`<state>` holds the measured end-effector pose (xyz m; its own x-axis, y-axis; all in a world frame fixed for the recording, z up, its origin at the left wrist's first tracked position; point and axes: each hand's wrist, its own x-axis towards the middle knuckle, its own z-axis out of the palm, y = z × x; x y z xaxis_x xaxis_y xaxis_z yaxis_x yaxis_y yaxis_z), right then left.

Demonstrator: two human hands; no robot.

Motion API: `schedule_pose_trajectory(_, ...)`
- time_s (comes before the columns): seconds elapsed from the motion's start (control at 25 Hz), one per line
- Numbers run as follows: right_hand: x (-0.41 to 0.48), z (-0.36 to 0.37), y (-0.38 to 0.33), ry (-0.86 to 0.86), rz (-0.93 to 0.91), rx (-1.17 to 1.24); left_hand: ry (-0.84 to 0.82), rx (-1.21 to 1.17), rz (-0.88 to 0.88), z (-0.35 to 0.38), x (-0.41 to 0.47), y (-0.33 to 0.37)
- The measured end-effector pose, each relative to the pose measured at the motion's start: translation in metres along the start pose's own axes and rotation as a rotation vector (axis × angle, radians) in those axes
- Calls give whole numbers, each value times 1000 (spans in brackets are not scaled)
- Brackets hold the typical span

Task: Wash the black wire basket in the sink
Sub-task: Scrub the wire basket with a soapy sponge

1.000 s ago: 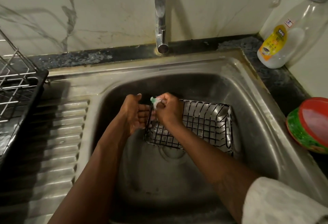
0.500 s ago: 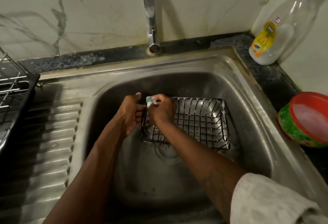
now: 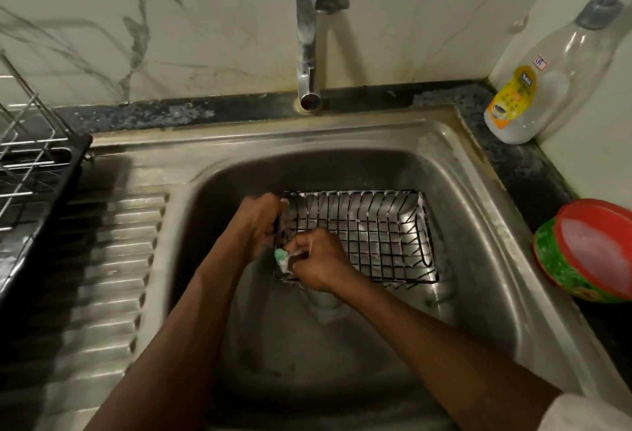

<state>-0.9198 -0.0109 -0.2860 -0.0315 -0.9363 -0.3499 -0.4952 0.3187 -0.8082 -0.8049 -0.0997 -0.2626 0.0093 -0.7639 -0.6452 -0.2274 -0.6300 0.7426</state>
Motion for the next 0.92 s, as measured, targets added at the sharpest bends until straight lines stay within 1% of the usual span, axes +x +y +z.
schedule_pose_trajectory(0.12,-4,-4,-2,38,16,42,241,504,285,-3,-10,-6)
schedule_pose_trajectory(0.2,-12,-16,-4,89,51,68,332,643,561,-6,-33,-9)
schedule_pose_trajectory(0.24,-16,-25,-5,135,67,66,329,668,732,-5,-44,-12)
schedule_pose_trajectory(0.28,-20,-35,-6,184,83,65,274,718,881,-4,-49,-18)
schedule_pose_trajectory(0.32,-26,-45,-9,224,99,67,195,793,988,-5,-56,-24)
schedule_pose_trajectory(0.36,-32,-53,-13,248,109,67,110,871,1028,-6,-61,-27)
schedule_pose_trajectory(0.44,-46,-63,-21,290,132,59,-109,1089,987,-7,-72,-32)
schedule_pose_trajectory(0.48,-51,-66,-24,313,150,71,-201,1237,978,-7,-77,-32)
schedule_pose_trajectory(0.56,-64,-70,-31,349,192,98,-302,1575,1032,-8,-82,-33)
schedule_pose_trajectory(0.6,-70,-70,-35,352,198,103,-319,1693,1004,-9,-84,-34)
schedule_pose_trajectory(0.64,-76,-71,-39,355,201,107,-344,1752,952,-9,-88,-34)
schedule_pose_trajectory(0.76,-92,-78,-52,377,250,158,-364,1710,807,-13,-96,-32)
schedule_pose_trajectory(0.84,-99,-86,-56,391,280,205,-354,1517,803,-19,-101,-20)
schedule_pose_trajectory(0.92,-103,-98,-60,412,289,179,-324,1241,816,-25,-105,-5)
